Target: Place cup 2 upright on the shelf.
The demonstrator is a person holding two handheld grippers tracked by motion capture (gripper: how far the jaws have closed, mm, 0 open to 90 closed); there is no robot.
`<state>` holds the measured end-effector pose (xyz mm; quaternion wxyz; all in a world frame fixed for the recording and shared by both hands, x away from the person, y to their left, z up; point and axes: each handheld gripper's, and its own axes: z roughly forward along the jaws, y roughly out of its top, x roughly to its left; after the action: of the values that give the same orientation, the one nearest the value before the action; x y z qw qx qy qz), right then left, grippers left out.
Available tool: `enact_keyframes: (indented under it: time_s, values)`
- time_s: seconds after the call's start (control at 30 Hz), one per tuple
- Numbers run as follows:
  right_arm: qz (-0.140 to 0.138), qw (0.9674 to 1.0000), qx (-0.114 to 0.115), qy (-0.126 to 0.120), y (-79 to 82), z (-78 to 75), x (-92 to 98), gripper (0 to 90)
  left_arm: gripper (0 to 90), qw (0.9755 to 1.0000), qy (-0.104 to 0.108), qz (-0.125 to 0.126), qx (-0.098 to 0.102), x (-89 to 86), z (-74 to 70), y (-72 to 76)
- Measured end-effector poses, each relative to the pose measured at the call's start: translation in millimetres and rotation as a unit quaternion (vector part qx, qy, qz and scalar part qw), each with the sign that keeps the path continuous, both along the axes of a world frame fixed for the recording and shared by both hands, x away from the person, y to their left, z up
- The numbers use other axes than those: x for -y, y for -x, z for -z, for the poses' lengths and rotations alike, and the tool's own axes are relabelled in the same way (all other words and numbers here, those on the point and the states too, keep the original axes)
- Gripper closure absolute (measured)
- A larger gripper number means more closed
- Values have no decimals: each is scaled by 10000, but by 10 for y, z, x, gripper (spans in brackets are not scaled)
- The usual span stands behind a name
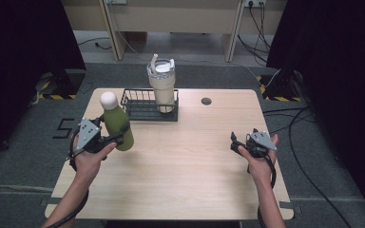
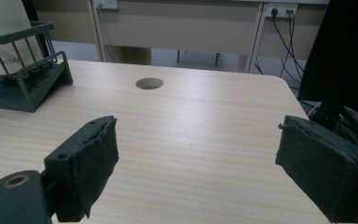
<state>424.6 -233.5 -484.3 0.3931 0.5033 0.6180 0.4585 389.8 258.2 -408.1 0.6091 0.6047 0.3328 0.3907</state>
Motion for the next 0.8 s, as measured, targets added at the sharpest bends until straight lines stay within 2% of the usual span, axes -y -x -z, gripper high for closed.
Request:
enact_keyframes:
  time_s: [0.3, 0.8]
  values:
    - [11, 10000, -7, -6, 3, 0, 5, 124, 216, 9998, 111, -136, -8, 1, -62, -155]
    - [9, 10000, 4, -22, 16, -6, 7, 126, 216, 9993, 163, -324, 125, -15, -258, -434]
